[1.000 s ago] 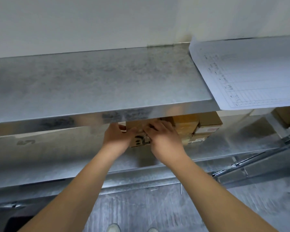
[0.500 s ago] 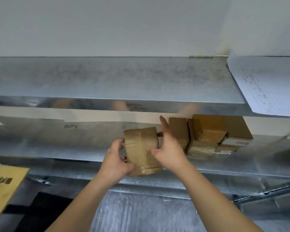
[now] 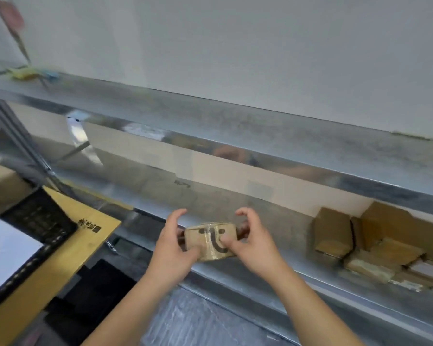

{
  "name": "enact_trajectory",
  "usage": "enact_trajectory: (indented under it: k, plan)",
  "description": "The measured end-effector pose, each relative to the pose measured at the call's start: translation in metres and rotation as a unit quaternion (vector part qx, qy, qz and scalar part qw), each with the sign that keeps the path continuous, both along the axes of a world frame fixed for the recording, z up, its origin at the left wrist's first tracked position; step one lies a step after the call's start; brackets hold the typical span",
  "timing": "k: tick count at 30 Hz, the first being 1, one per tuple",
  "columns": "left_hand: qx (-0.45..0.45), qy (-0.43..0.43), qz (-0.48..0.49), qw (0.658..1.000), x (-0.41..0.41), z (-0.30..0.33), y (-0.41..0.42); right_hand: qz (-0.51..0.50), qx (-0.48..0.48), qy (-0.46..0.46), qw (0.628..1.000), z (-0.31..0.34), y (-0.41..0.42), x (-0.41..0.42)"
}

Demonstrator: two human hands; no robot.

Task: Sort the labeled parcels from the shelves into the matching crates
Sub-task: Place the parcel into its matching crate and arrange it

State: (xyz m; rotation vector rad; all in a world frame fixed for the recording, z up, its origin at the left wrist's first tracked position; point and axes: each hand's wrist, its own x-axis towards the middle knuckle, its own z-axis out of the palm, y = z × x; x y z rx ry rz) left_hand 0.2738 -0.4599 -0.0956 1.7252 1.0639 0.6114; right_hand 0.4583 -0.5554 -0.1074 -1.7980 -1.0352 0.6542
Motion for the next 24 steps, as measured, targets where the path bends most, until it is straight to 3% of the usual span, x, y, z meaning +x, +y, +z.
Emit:
enact_trajectory:
  k: [3,6,14,24]
  plan:
    - [0.03,0.026,-0.005,0.999,-0.054,0.007,0.009,0.071,-0.013,0.032,0.997,0.001,0.02,-0.042]
    - [0.061,0.034,0.007,0.998,-0.111,0.006,0.018,0.138,-0.02,-0.018,0.99,-0.001,0.04,-0.091]
    - [0.142,0.105,0.061,0.982,-0.253,0.001,0.034,0.215,0.045,-0.075,0.973,0.006,0.089,-0.234]
    - [0.178,0.133,0.18,0.958,-0.425,0.015,0.045,0.305,0.081,-0.087,0.945,0.023,0.142,-0.401]
